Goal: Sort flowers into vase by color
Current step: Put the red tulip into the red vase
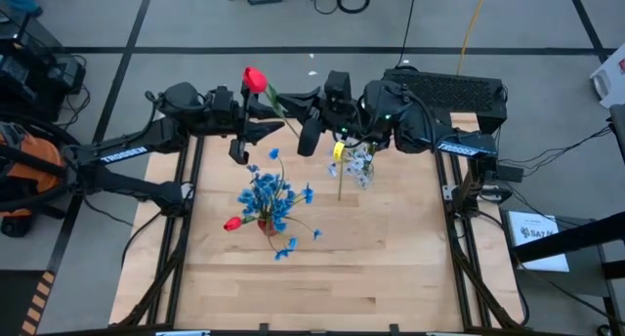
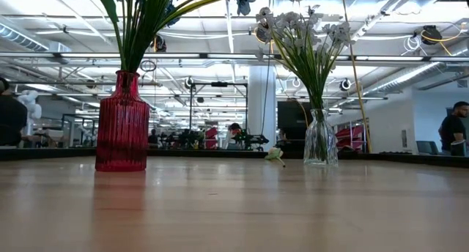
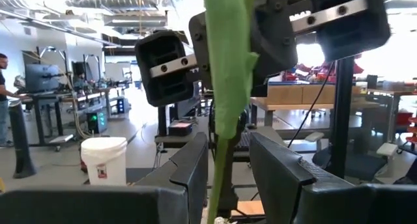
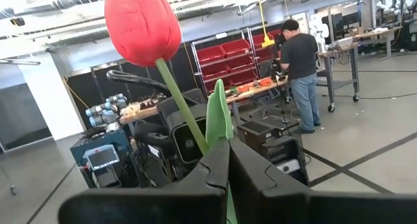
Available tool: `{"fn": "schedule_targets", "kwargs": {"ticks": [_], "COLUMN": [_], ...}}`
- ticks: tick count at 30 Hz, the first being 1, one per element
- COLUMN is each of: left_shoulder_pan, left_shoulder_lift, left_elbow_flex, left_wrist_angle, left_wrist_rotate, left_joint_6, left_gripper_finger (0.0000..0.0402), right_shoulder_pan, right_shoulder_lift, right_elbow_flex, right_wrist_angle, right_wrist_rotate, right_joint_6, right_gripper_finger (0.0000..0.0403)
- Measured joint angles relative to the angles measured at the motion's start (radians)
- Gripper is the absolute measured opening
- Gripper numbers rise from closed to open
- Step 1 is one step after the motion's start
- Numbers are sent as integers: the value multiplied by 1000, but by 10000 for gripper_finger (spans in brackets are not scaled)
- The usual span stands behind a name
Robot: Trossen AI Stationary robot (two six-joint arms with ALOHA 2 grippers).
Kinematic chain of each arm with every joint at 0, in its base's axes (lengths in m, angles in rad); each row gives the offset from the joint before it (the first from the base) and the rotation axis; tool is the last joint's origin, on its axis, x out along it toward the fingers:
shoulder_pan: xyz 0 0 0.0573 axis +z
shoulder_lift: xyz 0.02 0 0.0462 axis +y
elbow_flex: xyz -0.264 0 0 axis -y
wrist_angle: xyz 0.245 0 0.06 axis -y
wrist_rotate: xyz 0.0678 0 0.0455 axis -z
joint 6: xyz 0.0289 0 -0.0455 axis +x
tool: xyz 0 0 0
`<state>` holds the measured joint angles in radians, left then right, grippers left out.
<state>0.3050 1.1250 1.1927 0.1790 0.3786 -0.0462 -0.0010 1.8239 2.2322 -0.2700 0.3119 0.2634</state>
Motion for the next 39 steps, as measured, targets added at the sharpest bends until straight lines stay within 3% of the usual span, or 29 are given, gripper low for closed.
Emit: {"fn": "schedule_targets", "kwargs": {"ticks": [11, 14, 19, 26, 29, 35, 39], "left_shoulder_pan": [0, 0, 2, 4, 34, 178, 237], "left_shoulder_lift": [8, 9, 8, 4, -28, -170, -271], "left_elbow_flex": [-1, -1, -1, -1, -1, 32, 62], "left_wrist_angle": [-2, -10, -21, -34, -52, -233, -362], "left_wrist_rotate": [0, 0, 0, 0, 2, 2, 1], "left_joint_6": [-1, -1, -1, -1, 6, 6, 1], "left_gripper_finger": [118, 95, 16, 7, 7, 7, 7], "right_shoulder_pan": [-6, -6, -6, -12, -17, -18, -9], "right_shoulder_lift": [19, 19, 18, 18, 1, -108, -169], "right_elbow_flex": [0, 0, 0, 0, -2, -1, 1], "right_wrist_angle": [-22, -20, -21, -22, -32, -257, -522], "right_wrist_rotate": [0, 0, 0, 0, 7, 179, 285], "right_joint_6": [6, 7, 5, 1, -73, -138, 21], "right_gripper_finger": [0, 0, 0, 3, 15, 40, 43]}}
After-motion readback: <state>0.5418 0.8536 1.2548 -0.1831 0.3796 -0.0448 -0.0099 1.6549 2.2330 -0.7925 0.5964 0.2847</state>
